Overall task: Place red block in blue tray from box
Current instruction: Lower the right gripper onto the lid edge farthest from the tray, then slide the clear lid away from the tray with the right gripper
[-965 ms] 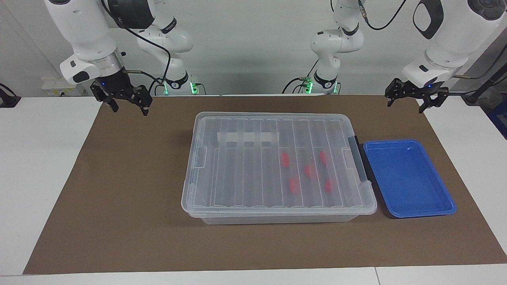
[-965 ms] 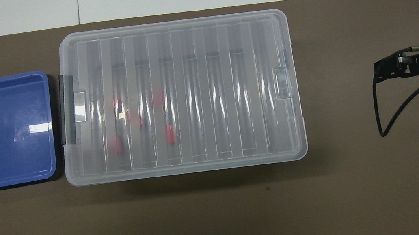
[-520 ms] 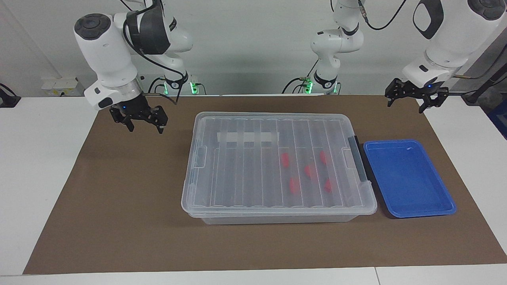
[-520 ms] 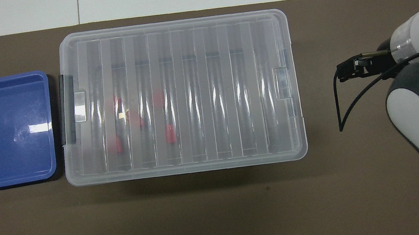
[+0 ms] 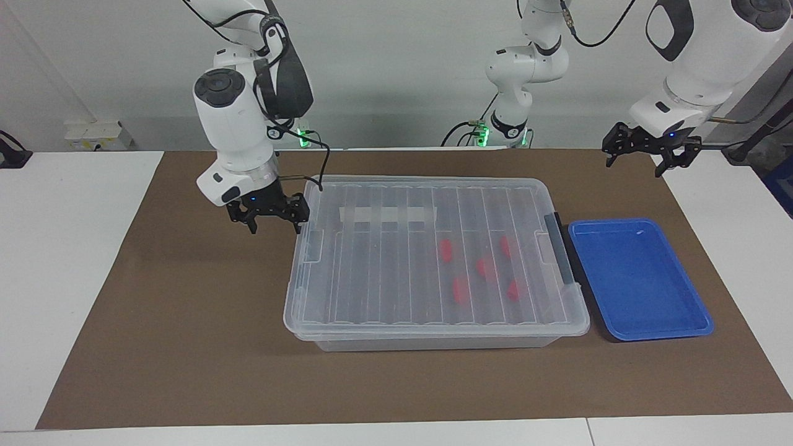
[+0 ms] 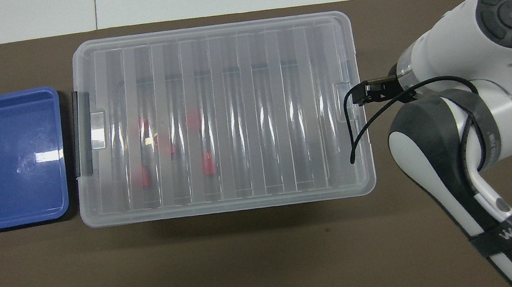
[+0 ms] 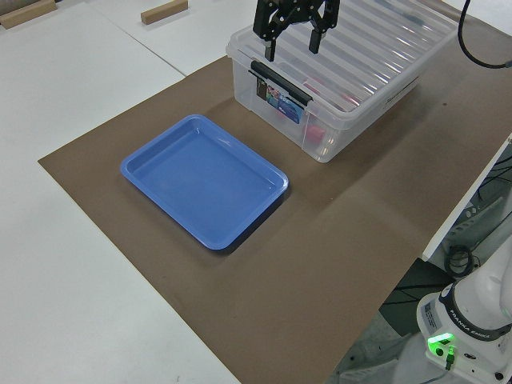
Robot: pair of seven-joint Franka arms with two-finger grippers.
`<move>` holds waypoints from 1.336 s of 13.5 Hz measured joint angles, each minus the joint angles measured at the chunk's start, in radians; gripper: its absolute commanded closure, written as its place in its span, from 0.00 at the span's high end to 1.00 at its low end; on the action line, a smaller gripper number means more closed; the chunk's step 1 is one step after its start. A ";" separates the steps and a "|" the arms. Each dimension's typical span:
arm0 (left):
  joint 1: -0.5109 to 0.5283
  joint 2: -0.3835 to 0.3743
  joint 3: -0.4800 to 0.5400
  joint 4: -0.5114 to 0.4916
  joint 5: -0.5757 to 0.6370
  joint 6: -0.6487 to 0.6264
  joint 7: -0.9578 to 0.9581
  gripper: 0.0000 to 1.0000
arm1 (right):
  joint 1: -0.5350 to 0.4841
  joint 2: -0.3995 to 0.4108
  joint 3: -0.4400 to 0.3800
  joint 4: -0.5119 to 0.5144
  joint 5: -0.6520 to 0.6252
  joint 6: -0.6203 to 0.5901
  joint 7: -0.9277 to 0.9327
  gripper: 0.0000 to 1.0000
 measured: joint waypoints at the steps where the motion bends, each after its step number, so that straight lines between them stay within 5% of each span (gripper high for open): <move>1: 0.000 0.000 0.000 0.000 0.000 0.000 0.000 1.00 | 0.013 0.000 0.000 -0.010 0.000 0.000 0.009 1.00; 11: 0.000 -0.001 0.000 0.000 0.000 0.000 0.000 1.00 | 0.010 -0.014 -0.002 -0.070 -0.056 -0.013 0.000 1.00; 18: 0.000 -0.001 0.000 0.000 0.000 0.000 0.000 1.00 | -0.135 -0.027 -0.006 -0.071 -0.074 -0.067 -0.288 1.00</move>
